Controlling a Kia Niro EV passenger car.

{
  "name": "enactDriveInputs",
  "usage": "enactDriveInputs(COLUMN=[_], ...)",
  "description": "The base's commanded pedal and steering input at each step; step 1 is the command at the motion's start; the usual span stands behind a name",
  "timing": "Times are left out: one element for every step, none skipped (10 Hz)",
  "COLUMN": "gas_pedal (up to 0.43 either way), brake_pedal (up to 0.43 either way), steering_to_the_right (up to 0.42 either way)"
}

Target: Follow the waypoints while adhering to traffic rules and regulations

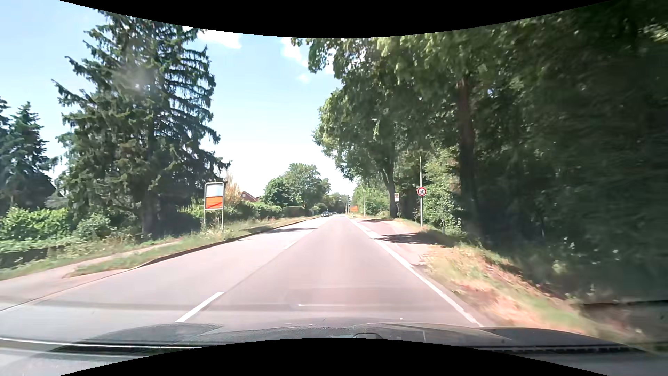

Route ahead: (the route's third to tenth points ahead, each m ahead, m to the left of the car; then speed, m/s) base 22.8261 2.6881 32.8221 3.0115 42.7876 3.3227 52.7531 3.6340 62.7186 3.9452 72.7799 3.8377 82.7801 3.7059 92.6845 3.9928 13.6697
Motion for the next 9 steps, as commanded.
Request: enactDriveInputs(gas_pedal=[0.189, 0.189, 0.189, 0.189, 0.189, 0.189, 0.189, 0.189, 0.189], brake_pedal=[0.000, 0.000, 0.000, 0.000, 0.000, 0.000, 0.000, 0.000, 0.000], steering_to_the_right=[-0.002, -0.002, -0.002, -0.002, -0.002, -0.002, -0.002, -0.002, -0.002])
